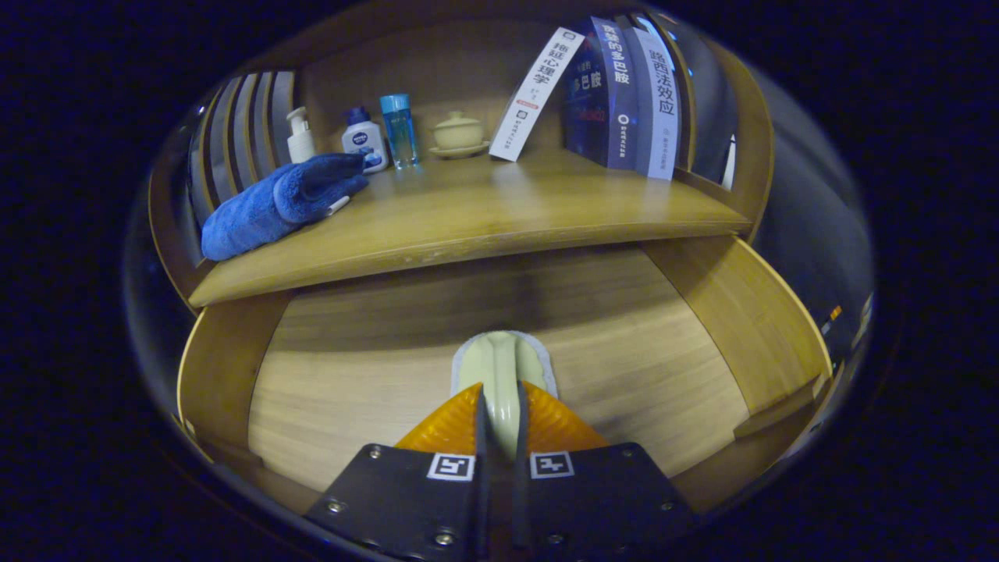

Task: Pull open the drawer, take out the items inside it, and place them on the countertop above the cabinet.

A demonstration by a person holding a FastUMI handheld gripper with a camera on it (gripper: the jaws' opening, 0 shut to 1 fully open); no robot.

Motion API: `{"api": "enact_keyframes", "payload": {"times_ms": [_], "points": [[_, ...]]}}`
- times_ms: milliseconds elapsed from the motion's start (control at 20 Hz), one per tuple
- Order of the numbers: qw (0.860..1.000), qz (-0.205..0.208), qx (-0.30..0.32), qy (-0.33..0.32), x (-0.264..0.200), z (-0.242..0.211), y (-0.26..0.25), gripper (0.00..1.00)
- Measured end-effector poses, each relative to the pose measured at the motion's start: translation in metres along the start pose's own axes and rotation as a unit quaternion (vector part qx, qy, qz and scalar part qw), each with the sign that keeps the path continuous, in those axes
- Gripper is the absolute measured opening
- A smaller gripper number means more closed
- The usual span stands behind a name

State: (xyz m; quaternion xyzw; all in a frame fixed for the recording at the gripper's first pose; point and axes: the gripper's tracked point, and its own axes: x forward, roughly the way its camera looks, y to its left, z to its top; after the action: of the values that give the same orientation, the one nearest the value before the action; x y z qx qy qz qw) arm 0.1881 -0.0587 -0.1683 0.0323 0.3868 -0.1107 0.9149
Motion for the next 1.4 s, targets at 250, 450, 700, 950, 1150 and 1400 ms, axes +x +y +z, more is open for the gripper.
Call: {"api": "enact_keyframes", "payload": {"times_ms": [250,450,700,950,1150,1400], "points": [[1.0,0.003,-0.012,-0.011,0.0,0.002,0.001,0.12],[1.0,0.005,-0.02,-0.017,-0.003,0.005,0.004,0.12],[0.999,-0.009,-0.034,-0.034,-0.02,0.02,0.005,0.12],[0.996,-0.039,-0.035,-0.074,-0.061,0.045,-0.009,0.12],[0.992,-0.062,-0.037,-0.107,-0.096,0.066,-0.02,0.12],[0.986,-0.08,-0.037,-0.141,-0.128,0.086,-0.028,0.12]]}}
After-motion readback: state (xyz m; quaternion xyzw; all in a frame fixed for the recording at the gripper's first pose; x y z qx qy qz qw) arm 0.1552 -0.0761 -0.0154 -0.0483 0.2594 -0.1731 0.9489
